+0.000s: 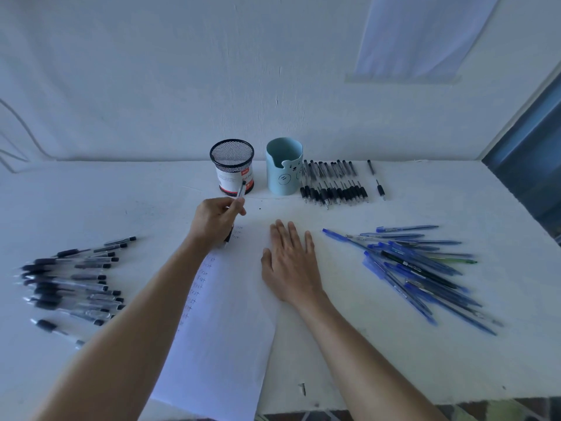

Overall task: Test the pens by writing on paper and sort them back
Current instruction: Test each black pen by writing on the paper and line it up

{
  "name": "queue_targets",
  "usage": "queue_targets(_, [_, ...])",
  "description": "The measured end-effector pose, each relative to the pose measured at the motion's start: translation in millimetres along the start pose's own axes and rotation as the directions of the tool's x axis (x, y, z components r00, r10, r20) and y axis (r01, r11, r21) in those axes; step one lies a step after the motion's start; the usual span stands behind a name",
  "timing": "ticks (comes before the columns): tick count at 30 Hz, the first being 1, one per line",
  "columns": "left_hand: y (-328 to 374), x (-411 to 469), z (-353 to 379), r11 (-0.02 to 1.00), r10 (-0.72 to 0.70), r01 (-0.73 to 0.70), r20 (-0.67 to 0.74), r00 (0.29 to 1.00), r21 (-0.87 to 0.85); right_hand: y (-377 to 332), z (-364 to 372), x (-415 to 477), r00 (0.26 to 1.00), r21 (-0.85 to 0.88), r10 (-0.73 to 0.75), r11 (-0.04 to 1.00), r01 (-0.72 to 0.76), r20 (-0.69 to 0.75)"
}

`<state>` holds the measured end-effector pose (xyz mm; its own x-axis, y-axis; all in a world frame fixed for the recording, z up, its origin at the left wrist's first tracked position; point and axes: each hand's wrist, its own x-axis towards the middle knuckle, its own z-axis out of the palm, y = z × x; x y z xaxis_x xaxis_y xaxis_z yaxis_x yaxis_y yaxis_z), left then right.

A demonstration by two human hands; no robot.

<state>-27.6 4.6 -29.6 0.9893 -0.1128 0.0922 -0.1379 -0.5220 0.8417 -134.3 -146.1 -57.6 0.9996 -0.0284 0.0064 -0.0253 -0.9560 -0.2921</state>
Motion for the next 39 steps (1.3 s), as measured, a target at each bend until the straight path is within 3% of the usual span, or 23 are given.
queue_targets(4, [5, -9, 6, 0.952, -0.029, -0.017, 0.145, 0.989, 0.306, 0, 1, 0, 1.0, -0.019, -0.006, 1.0, 0.006, 0.002])
queue_targets(9, [8, -15, 15, 0.846, -0.036, -0.06, 0.169, 0.985, 0.53, 0, 3, -1, 1.0, -0.036, -0.013, 0.999, 0.012, -0.028])
queue_targets(13, [7, -19, 15, 0.85, -0.077, -0.018, 0.16, 0.984, 0.526, 0, 1, 0, 1.0, -0.055, -0.017, 0.998, 0.017, 0.004])
queue_targets(19, [-8, -22, -6, 0.867, 0.016, 0.026, -0.079, 0.997, 0.498, 3, -1, 2, 0.999, 0.064, 0.004, 0.998, -0.006, 0.04])
queue_targets(25, [-33, -28, -10, 0.768, -0.044, 0.016, 0.029, 0.999, 0.64, -12, -5, 17, 0.95, 0.368, 0.255, 0.913, -0.175, -0.18])
queue_targets(30, [-36, -30, -10, 0.76, -0.003, -0.001, 0.005, 1.0, 0.65, -20, -11, 33, 0.953, 0.189, 0.284, 0.946, -0.262, -0.1])
queue_targets(34, [-38, -30, -8, 0.757, 0.018, -0.01, -0.005, 1.0, 0.653, -17, -15, 38, 0.947, 0.163, 0.299, 0.946, -0.279, -0.113])
queue_targets(39, [-38, -28, -7, 0.757, 0.029, -0.007, -0.023, 0.999, 0.653, 0, -15, 25, 0.908, 0.222, 0.285, 0.949, -0.223, -0.307])
